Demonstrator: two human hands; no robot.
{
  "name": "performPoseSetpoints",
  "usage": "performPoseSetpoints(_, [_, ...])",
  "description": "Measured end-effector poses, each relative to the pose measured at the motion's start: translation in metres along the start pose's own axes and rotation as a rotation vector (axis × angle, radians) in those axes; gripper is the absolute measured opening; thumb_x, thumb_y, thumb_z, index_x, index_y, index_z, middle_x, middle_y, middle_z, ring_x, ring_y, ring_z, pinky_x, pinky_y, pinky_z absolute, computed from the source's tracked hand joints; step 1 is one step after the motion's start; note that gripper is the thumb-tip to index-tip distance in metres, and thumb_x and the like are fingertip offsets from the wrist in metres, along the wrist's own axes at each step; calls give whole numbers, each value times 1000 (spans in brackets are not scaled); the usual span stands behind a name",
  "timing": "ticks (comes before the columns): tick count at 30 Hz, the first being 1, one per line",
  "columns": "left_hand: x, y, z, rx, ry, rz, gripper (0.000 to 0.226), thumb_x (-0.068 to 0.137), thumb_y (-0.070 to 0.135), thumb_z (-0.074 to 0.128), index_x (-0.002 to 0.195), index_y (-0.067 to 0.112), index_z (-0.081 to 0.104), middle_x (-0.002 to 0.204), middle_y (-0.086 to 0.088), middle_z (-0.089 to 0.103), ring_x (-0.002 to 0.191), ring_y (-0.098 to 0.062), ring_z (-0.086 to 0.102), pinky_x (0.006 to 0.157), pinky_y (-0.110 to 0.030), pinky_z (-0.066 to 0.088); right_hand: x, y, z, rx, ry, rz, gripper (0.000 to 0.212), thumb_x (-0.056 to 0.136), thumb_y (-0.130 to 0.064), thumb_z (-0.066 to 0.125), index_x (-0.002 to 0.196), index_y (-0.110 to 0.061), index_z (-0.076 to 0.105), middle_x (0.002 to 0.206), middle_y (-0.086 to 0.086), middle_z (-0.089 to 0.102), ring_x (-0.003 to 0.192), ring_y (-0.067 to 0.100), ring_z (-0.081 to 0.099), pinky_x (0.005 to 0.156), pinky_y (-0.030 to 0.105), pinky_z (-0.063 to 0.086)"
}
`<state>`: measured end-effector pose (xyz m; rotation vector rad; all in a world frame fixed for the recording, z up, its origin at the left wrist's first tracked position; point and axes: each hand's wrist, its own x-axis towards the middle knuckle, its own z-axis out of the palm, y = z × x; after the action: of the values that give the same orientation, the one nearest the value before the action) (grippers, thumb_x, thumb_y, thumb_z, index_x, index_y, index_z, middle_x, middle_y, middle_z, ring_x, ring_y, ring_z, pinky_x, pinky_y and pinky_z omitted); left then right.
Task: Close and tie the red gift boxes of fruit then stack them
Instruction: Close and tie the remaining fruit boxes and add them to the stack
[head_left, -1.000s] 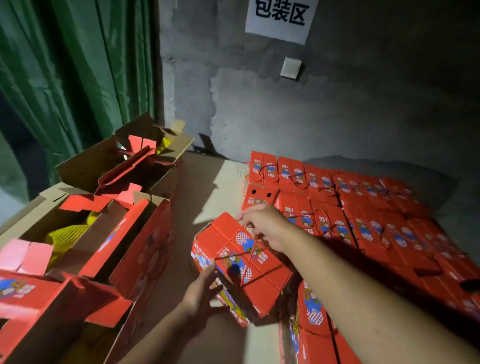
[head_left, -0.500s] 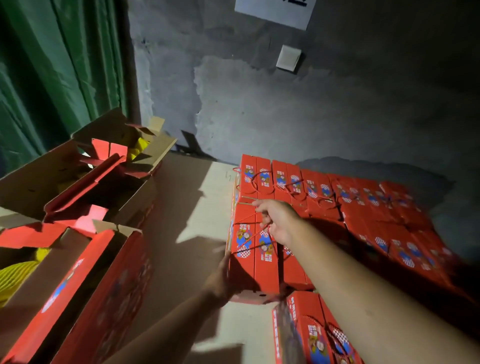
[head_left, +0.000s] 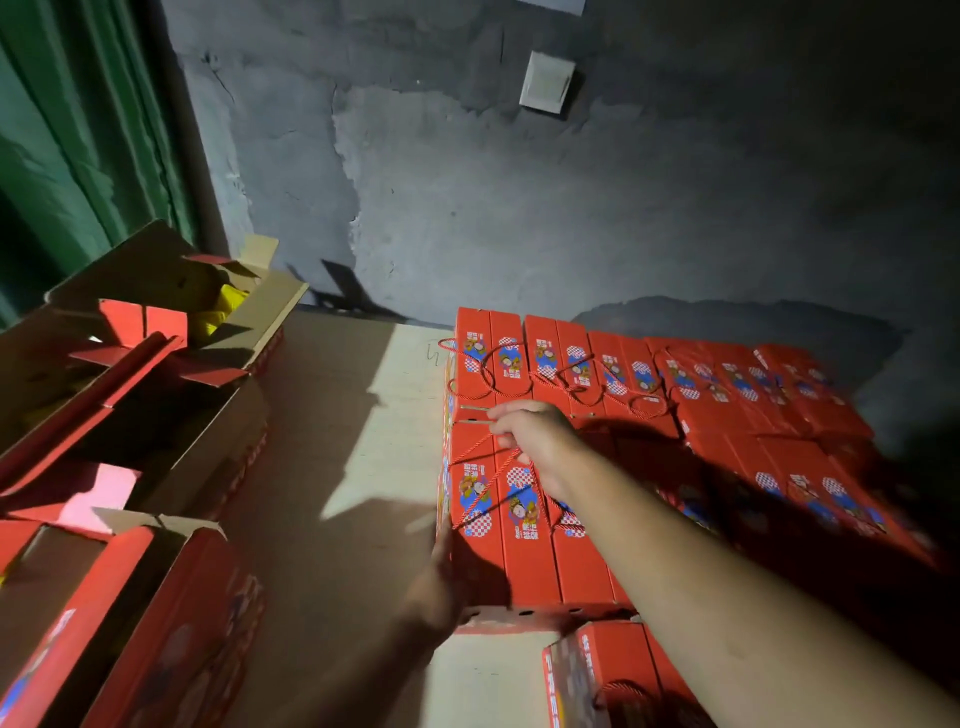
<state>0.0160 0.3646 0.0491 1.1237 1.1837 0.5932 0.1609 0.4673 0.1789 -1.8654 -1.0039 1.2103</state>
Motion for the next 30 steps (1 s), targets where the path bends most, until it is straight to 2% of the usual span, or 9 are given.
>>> performPoseSetpoints(2, [-6, 1, -2, 38, 11, 8, 78, 93, -19, 37, 152, 30, 22, 88, 4, 75, 68, -1, 71, 53, -7, 39, -9, -2, 0, -91, -19, -10, 22, 88, -7, 69, 107, -14, 76, 101, 0, 71, 93, 15, 61, 69, 23, 41])
performPoseSetpoints(3, [-9, 2, -2, 69, 19, 18, 80, 91, -20, 39, 156, 23, 22, 106, -4, 71, 80, -3, 70, 77, -17, 53, -15, -2, -1, -137, -38, -8, 24, 88, -9, 71, 111, -13, 75, 106, 1, 69, 99, 16, 59, 74, 23, 42])
performPoseSetpoints(4, [-13, 3, -3, 103, 25, 44, 84, 89, -20, 43, 158, 20, 20, 120, -9, 65, 92, -8, 68, 63, -11, 55, -21, -2, -1, -182, -58, -2, 26, 89, -11, 72, 115, -12, 73, 109, 1, 67, 103, 17, 58, 81, 24, 42])
performPoseSetpoints(5, [-16, 3, -4, 135, 33, 60, 86, 88, -19, 46, 159, 20, 17, 129, -12, 61, 100, -15, 66, 67, -10, 54, -28, -2, -2, -224, -73, 1, 29, 90, -13, 73, 118, -12, 72, 111, 0, 66, 105, 17, 57, 86, 25, 40])
performPoseSetpoints(10, [-31, 0, -6, 260, 62, 107, 79, 95, 0, 58, 161, 21, 19, 120, -9, 69, 98, -26, 72, 83, -34, 59, -70, -3, -5, -381, -64, -45, 40, 90, -20, 75, 128, -12, 67, 128, 5, 66, 111, 19, 62, 94, 29, 47])
performPoseSetpoints(17, [-80, 3, -31, 453, 120, 172, 64, 92, 25, 73, 150, 20, 47, 134, 4, 64, 116, 0, 63, 95, -17, 47, -133, 1, 15, -430, -94, -114, 42, 88, -25, 76, 128, -15, 67, 129, 4, 66, 118, 24, 62, 101, 34, 51])
performPoseSetpoints(22, [-130, -19, -84, 737, 241, 83, 60, 95, 31, 69, 148, 15, 48, 149, -7, 53, 138, -22, 49, 107, -22, 34, -169, 24, 61, -401, -184, -143, 36, 88, -19, 76, 123, -12, 68, 119, 5, 69, 98, 16, 62, 76, 19, 49])
performPoseSetpoints(26, [-183, -47, -130, 855, 352, 13, 58, 91, 21, 64, 147, 19, 50, 151, -6, 49, 140, -21, 44, 112, -24, 32, -199, 51, 113, -403, -268, -116, 33, 86, -23, 78, 117, -16, 71, 111, 4, 71, 105, 20, 65, 94, 28, 49])
performPoseSetpoints(30, [-236, -67, -158, 1005, 419, 17, 65, 96, 21, 50, 158, 31, 31, 158, 3, 38, 146, -19, 33, 117, -35, 35, -234, 81, 165, -399, -398, -95, 31, 86, -29, 77, 115, -21, 72, 114, 1, 72, 109, 19, 66, 98, 30, 50])
